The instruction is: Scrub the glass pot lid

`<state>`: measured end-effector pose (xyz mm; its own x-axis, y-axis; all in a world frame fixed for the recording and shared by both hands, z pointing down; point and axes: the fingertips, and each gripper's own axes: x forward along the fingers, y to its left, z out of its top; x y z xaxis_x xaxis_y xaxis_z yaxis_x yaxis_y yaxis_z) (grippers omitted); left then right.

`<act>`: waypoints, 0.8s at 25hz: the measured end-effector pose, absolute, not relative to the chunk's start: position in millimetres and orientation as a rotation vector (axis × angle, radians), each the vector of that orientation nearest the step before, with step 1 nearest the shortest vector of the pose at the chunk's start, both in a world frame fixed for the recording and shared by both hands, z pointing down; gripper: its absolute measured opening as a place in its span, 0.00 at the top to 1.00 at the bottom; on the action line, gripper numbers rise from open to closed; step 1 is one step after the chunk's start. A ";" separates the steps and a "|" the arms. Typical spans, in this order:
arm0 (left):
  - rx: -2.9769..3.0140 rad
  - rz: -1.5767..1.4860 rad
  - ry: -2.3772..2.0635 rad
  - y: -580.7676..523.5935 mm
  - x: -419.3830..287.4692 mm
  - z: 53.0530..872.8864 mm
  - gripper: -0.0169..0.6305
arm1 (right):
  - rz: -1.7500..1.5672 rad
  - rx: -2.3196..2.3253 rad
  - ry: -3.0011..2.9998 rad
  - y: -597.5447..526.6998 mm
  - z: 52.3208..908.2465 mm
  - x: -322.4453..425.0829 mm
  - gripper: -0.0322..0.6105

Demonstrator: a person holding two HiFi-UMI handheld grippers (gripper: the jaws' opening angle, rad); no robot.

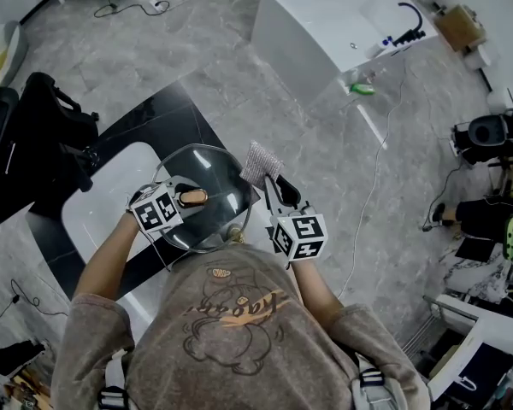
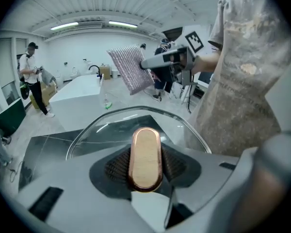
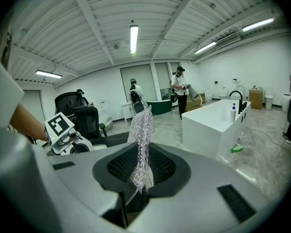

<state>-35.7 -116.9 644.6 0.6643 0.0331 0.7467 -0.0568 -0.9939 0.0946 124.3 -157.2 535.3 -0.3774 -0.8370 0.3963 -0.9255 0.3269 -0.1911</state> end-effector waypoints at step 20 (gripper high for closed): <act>2.412 -0.187 -0.496 -178.1 -71.7 452.6 0.69 | 0.444 1.585 -2.566 -179.1 454.9 117.4 0.83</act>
